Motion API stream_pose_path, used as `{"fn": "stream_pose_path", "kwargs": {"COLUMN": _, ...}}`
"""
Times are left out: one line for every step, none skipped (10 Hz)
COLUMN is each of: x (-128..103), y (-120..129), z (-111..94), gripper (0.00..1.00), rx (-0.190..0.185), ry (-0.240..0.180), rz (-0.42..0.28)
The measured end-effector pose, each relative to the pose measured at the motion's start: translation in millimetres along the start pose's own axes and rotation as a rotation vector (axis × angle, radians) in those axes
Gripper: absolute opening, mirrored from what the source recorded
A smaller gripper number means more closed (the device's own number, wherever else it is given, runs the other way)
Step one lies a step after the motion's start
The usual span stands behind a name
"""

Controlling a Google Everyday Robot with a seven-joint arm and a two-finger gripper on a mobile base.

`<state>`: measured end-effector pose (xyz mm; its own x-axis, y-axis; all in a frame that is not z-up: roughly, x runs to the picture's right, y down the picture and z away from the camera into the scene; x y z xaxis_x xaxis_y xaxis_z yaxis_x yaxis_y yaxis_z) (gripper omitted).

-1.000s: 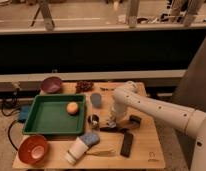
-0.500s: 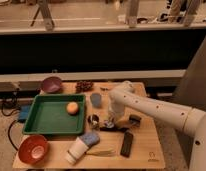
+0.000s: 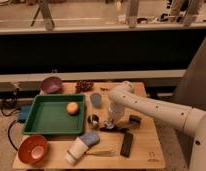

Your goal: Wipe table surface with towel

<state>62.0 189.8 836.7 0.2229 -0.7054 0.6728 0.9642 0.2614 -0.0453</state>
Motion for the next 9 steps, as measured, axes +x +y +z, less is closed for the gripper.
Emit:
{"fn": "stream_pose_path", "kwargs": {"x": -0.1, "y": -0.7, "z": -1.2, "gripper": 0.0, "rx": -0.002, "ry": 0.0, "rz": -0.001}}
{"fn": "stream_pose_path", "kwargs": {"x": -0.6, "y": 0.8, "z": -2.3, "gripper": 0.0, "rx": -0.006, "ry": -0.001, "rz": 0.0}}
{"fn": "stream_pose_path", "kwargs": {"x": -1.0, "y": 1.1, "z": -2.1, "gripper": 0.0, "rx": -0.007, "ry": -0.002, "rz": -0.001}}
{"fn": "stream_pose_path", "kwargs": {"x": -1.8, "y": 0.5, "z": -2.6, "gripper": 0.0, "rx": -0.008, "ry": -0.002, "rz": -0.003}}
{"fn": "stream_pose_path", "kwargs": {"x": -1.8, "y": 0.1, "z": -2.9, "gripper": 0.0, "rx": -0.008, "ry": -0.002, "rz": -0.003}}
{"fn": "stream_pose_path", "kwargs": {"x": -1.9, "y": -0.4, "z": -3.0, "gripper": 0.0, "rx": -0.007, "ry": -0.002, "rz": -0.003}}
{"fn": "stream_pose_path", "kwargs": {"x": -2.0, "y": -0.8, "z": -3.5, "gripper": 0.0, "rx": -0.008, "ry": -0.001, "rz": -0.002}}
{"fn": "stream_pose_path", "kwargs": {"x": -2.4, "y": -1.0, "z": -3.8, "gripper": 0.0, "rx": -0.01, "ry": -0.003, "rz": -0.003}}
{"fn": "stream_pose_path", "kwargs": {"x": -2.6, "y": -0.8, "z": -4.2, "gripper": 0.0, "rx": -0.012, "ry": -0.003, "rz": -0.003}}
